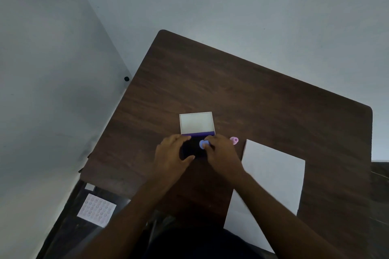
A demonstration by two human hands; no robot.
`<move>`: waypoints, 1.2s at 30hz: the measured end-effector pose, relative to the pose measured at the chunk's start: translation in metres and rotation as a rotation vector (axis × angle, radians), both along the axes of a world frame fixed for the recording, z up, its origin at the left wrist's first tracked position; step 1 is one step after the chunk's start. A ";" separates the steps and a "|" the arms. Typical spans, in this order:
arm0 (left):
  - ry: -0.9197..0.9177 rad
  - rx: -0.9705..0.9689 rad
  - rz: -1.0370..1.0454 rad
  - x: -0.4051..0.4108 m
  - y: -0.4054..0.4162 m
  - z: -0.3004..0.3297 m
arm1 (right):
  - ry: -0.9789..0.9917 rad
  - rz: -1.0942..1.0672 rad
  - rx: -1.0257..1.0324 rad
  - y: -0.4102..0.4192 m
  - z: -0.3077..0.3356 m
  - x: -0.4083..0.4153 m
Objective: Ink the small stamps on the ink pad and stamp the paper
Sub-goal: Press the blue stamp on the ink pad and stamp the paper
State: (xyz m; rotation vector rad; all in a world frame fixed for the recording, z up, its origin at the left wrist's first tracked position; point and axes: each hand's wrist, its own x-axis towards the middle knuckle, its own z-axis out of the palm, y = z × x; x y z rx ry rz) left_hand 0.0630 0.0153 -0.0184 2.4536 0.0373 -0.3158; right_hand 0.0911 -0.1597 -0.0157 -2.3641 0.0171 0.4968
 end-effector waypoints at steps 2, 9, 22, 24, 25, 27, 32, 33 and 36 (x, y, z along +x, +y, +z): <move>-0.011 0.018 -0.004 0.000 -0.005 -0.009 | 0.005 0.233 -0.160 0.008 -0.008 0.001; -0.040 0.186 -0.101 0.005 -0.007 -0.031 | 0.208 0.401 -0.396 0.021 -0.028 0.008; -0.034 0.244 -0.146 0.007 -0.005 -0.038 | 0.115 0.430 -0.463 0.037 -0.027 0.000; -0.024 0.242 -0.137 0.006 -0.004 -0.040 | 0.067 0.455 -0.498 0.042 -0.027 -0.002; -0.021 0.249 -0.132 0.005 -0.003 -0.041 | 0.060 0.465 -0.507 0.043 -0.026 -0.003; -0.018 0.268 -0.129 0.005 -0.002 -0.040 | 0.059 0.473 -0.508 0.044 -0.027 -0.004; -0.027 0.251 -0.128 0.012 -0.005 -0.042 | 0.056 0.438 -0.514 0.041 -0.028 0.001; -0.028 0.251 -0.123 0.012 -0.005 -0.042 | 0.052 0.440 -0.513 0.042 -0.027 0.001; -0.021 0.255 -0.118 0.014 -0.004 -0.044 | 0.050 0.436 -0.514 0.043 -0.028 0.002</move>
